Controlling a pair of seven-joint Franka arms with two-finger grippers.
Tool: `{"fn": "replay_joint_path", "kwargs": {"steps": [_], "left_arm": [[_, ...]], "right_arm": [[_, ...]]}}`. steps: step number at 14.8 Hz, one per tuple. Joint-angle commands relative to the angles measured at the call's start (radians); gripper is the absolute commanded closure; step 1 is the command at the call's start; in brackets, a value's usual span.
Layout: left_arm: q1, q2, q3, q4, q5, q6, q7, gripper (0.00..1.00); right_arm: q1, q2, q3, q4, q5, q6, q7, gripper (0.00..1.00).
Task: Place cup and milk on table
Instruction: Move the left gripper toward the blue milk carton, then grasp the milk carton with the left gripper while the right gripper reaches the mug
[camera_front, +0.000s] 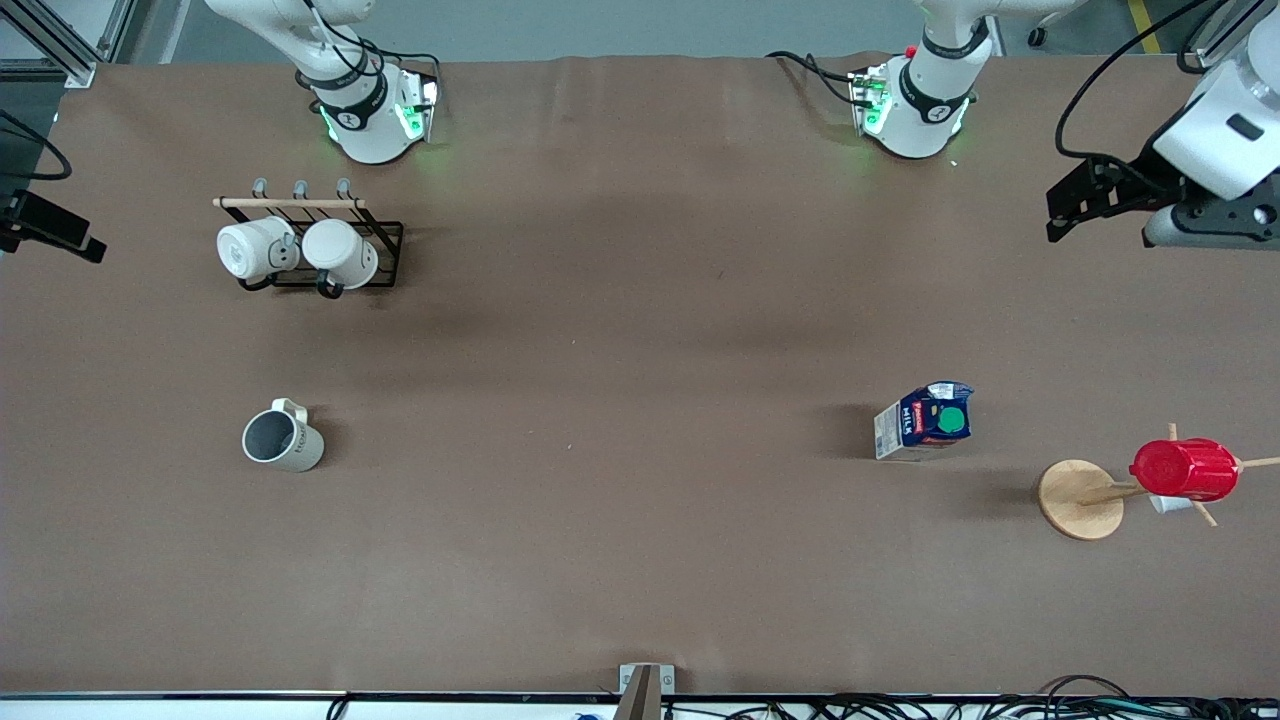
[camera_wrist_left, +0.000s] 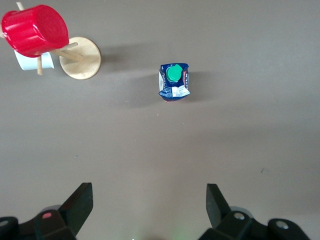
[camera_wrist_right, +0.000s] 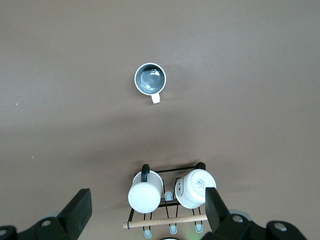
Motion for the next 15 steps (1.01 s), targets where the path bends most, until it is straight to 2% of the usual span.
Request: {"fn": "replay_joint_path", "kwargs": {"steps": [1,4,6,8,12,15], "left_arm": [[-0.012,0.081,0.002,0.026,0.000,0.009,-0.030,0.00],[-0.018,0.149,-0.007,-0.026,0.004,0.147,-0.057,0.00],[-0.039,0.188,-0.014,-0.077,0.051,0.265,-0.135,0.00],[-0.076,0.236,-0.017,-0.123,0.125,0.383,-0.200,0.00],[-0.066,0.328,-0.025,-0.136,0.133,0.494,-0.228,0.00],[-0.060,0.359,-0.025,-0.168,0.128,0.564,-0.206,0.00]], "right_arm": [[-0.010,-0.014,0.005,-0.008,0.009,-0.008,-0.010,0.00],[-0.010,-0.011,0.005,-0.014,0.012,-0.008,-0.037,0.00],[-0.008,0.024,0.005,-0.018,0.014,0.025,-0.060,0.00],[-0.014,0.094,0.005,-0.037,0.014,0.117,-0.098,0.00],[-0.018,0.223,0.002,-0.133,0.011,0.381,-0.201,0.00],[-0.025,0.294,0.000,-0.213,0.006,0.542,-0.301,0.00]]}}
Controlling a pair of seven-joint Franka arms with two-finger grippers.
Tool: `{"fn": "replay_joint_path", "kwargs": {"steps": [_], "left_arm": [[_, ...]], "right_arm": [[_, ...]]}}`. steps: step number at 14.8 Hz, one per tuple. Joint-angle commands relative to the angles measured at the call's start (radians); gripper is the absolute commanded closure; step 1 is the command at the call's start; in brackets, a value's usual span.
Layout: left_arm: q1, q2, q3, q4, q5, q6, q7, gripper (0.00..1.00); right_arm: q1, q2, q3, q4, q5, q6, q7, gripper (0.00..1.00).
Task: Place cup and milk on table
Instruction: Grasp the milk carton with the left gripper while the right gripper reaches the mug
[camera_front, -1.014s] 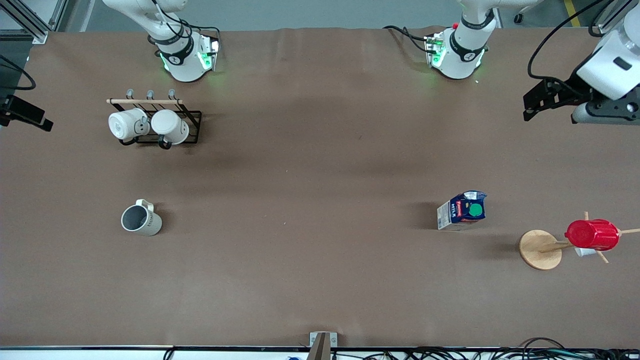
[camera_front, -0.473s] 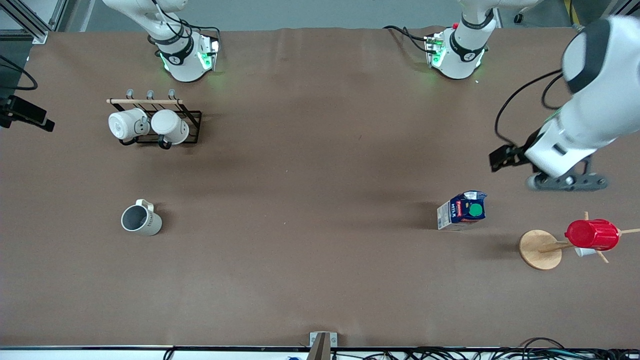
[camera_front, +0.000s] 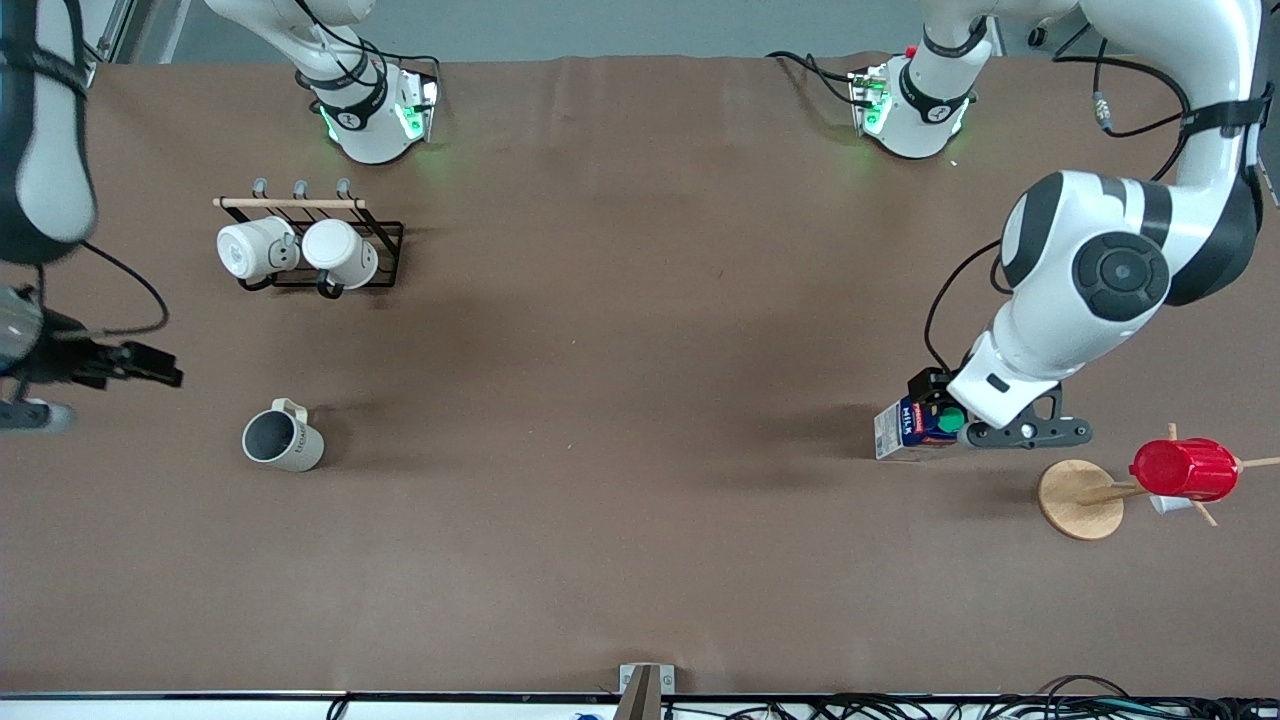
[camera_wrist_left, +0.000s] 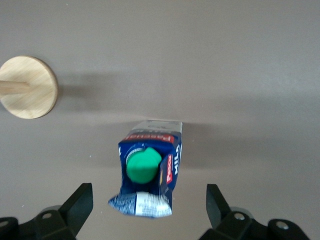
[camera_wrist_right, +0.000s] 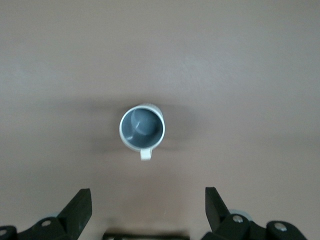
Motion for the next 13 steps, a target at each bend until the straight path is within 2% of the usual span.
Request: {"fn": "replay_joint_path", "kwargs": {"steps": [1,5,7,10,11,12,13], "left_arm": [[0.024,0.009,-0.007,-0.036,0.013,0.061,0.031,0.00],[0.037,0.025,-0.007,-0.043,0.010,0.065,0.066,0.00],[0.035,0.039,-0.007,-0.051,0.010,0.065,0.066,0.00],[0.035,0.050,-0.007,-0.053,-0.004,0.065,0.066,0.00],[0.037,0.050,-0.007,-0.053,-0.011,0.067,0.066,0.00],[0.035,0.055,-0.008,-0.051,-0.013,0.067,0.066,0.00],[0.035,0.056,-0.008,-0.051,-0.021,0.067,0.066,0.03]], "right_arm": [[-0.023,0.030,0.005,-0.100,0.006,0.156,-0.094,0.00],[-0.023,0.111,0.005,-0.229,0.006,0.446,-0.126,0.00],[-0.019,0.160,0.005,-0.246,0.006,0.514,-0.132,0.00],[-0.014,0.172,0.006,-0.300,0.006,0.606,-0.132,0.01],[-0.012,0.177,0.006,-0.307,0.006,0.621,-0.132,0.08],[-0.012,0.180,0.008,-0.307,0.006,0.624,-0.132,0.22],[-0.009,0.186,0.008,-0.307,0.006,0.626,-0.131,0.45]]}}
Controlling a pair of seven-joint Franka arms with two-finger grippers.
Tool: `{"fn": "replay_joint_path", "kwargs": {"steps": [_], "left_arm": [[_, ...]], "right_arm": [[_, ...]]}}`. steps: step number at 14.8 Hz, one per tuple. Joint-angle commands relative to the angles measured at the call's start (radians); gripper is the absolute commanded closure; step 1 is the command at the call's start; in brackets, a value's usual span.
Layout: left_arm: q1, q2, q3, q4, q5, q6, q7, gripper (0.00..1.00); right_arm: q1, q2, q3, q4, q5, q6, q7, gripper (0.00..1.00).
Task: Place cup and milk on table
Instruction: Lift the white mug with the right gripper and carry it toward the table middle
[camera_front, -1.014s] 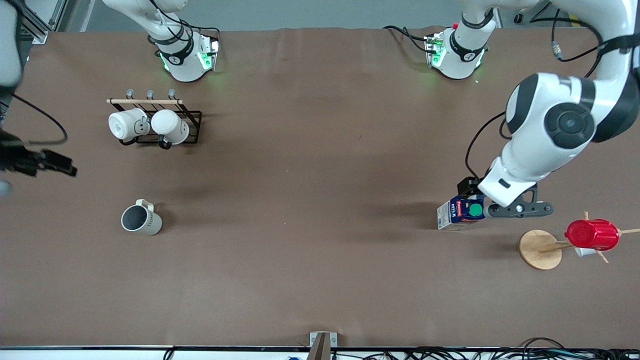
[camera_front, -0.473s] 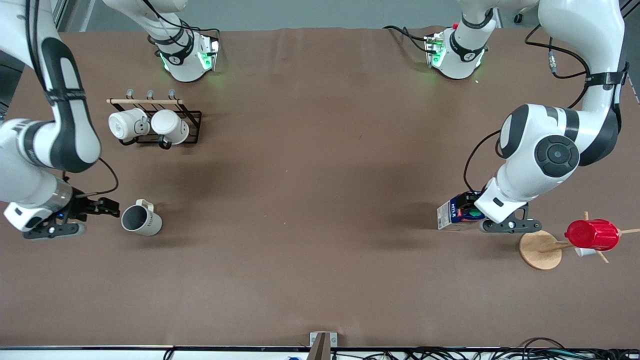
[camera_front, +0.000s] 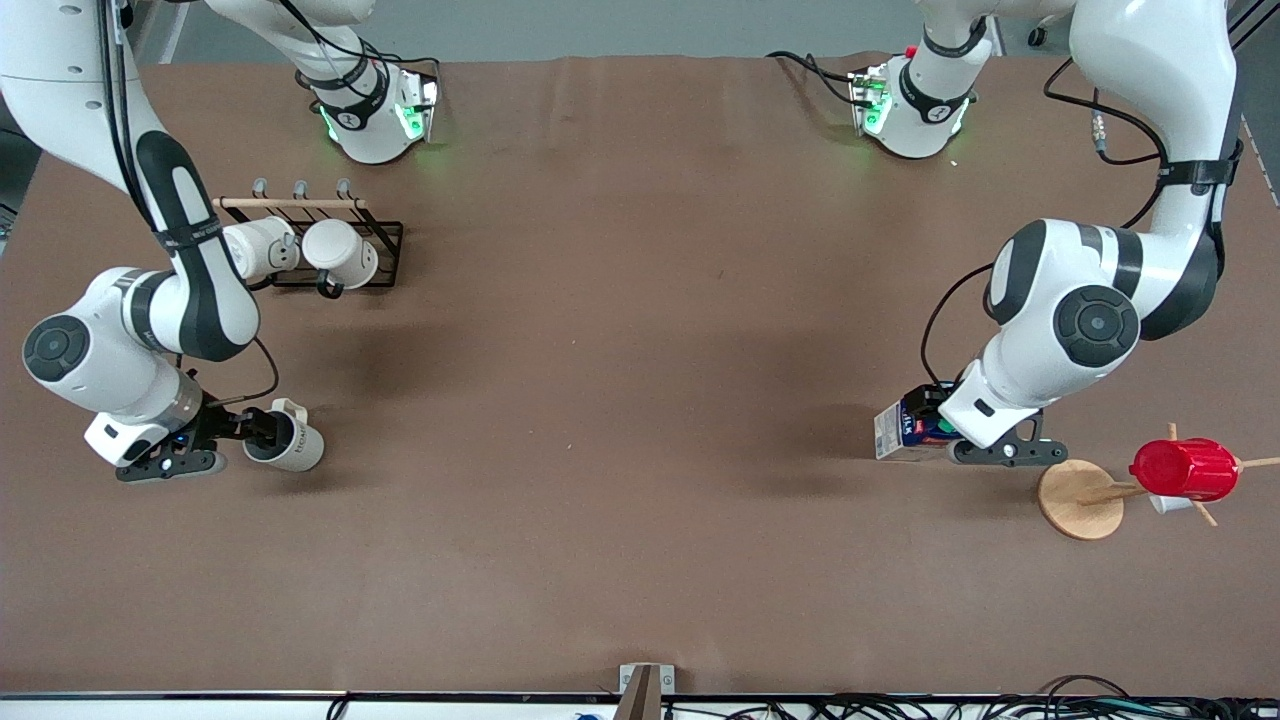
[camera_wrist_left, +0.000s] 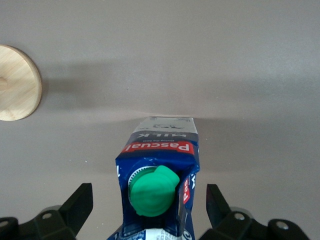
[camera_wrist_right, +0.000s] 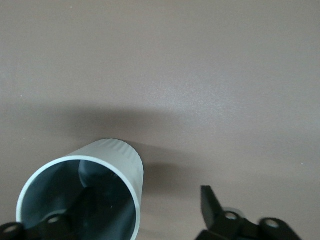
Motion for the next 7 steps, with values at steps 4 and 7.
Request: {"fn": "replay_joint_path", "kwargs": {"steps": [4,7], "left_arm": [[0.003,0.000,-0.004,-0.005,-0.061,0.013,0.005,0.44],[0.003,-0.001,-0.004,-0.005,-0.061,0.007,0.005,0.56]], "right_arm": [[0.005,-0.012,0.007,-0.020,0.012,0.009,0.003,1.00],[0.006,-0.017,0.008,0.002,0.014,-0.014,0.032,1.00]]}}
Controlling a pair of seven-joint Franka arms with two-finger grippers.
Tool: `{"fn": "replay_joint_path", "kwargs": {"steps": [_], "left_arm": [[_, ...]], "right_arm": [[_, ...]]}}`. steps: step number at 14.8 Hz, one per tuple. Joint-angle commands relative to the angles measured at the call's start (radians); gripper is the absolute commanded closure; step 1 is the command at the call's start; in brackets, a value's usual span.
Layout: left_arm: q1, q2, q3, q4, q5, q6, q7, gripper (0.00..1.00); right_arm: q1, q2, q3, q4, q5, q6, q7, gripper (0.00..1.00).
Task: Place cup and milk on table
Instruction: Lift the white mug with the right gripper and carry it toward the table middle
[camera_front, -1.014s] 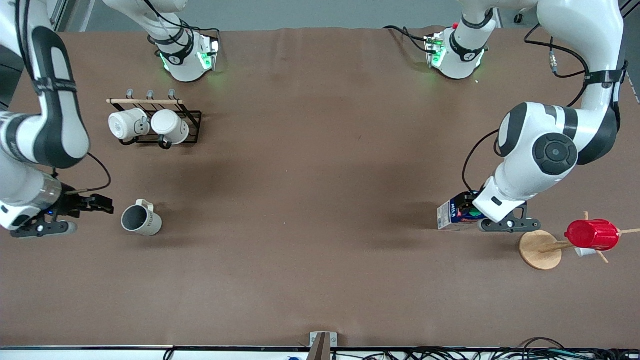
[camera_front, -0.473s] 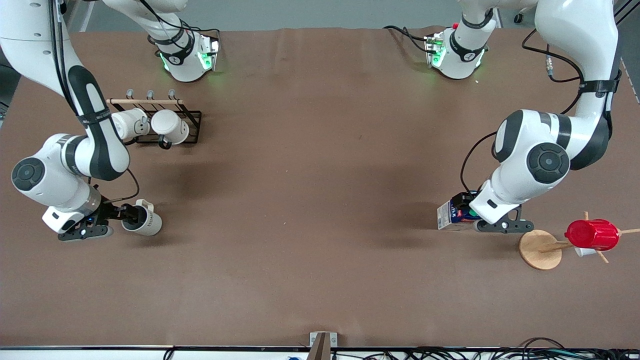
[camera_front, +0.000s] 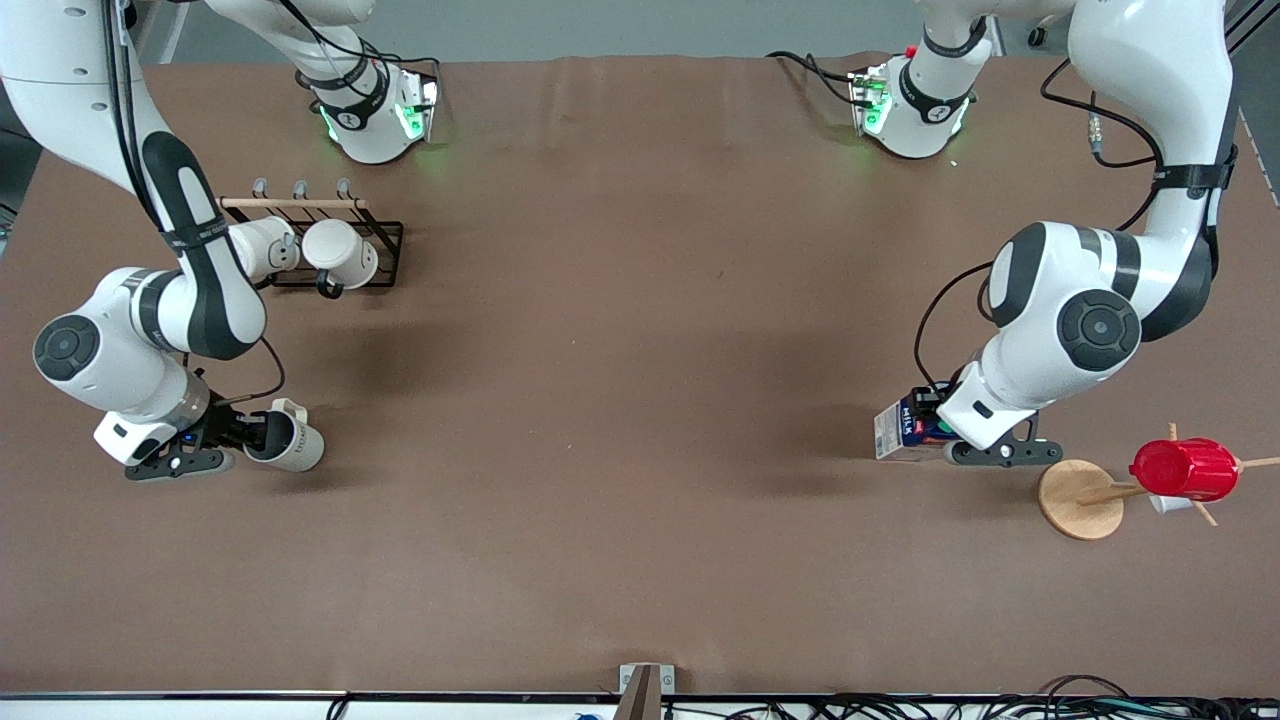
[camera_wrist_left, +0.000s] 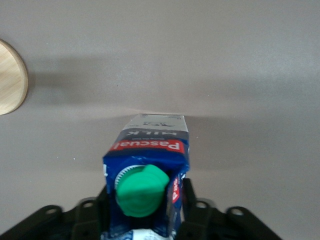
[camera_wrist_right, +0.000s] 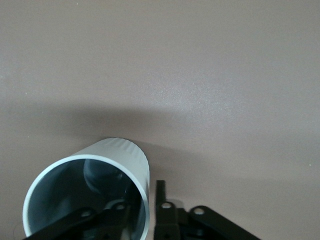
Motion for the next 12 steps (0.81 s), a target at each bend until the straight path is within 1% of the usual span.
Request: {"fn": "replay_joint_path", "kwargs": {"steps": [1,3,5,6,7,9,10,12], "left_arm": [[0.003,-0.005,-0.004,-0.003,-0.017,0.005,0.005,0.60],[0.002,-0.006,-0.004,0.003,-0.017,0.003,0.005,0.70],[0.000,-0.013,-0.004,0.006,-0.017,0.000,0.005,0.70],[0.000,-0.017,-0.004,0.008,-0.017,-0.002,0.004,0.70],[0.000,-0.022,-0.004,0.017,-0.017,-0.005,0.001,0.70],[-0.007,-0.022,-0.006,0.055,-0.017,-0.053,-0.009,0.70],[-0.014,-0.022,-0.006,0.075,-0.019,-0.080,-0.013,0.70],[-0.014,-0.023,-0.013,0.093,-0.055,-0.104,-0.027,0.70]], "right_arm": [[0.007,-0.026,0.013,0.016,0.013,-0.064,0.063,1.00],[0.032,-0.053,0.038,0.088,0.013,-0.191,0.150,1.00],[0.039,-0.055,0.099,0.182,0.015,-0.337,0.251,1.00],[0.054,-0.052,0.146,0.232,0.015,-0.394,0.328,1.00],[0.080,-0.050,0.185,0.266,0.013,-0.413,0.407,1.00],[0.146,-0.047,0.239,0.291,-0.002,-0.407,0.568,1.00],[0.192,-0.041,0.256,0.309,-0.008,-0.405,0.641,1.00],[0.295,-0.002,0.257,0.354,-0.042,-0.405,0.782,1.00]]}}
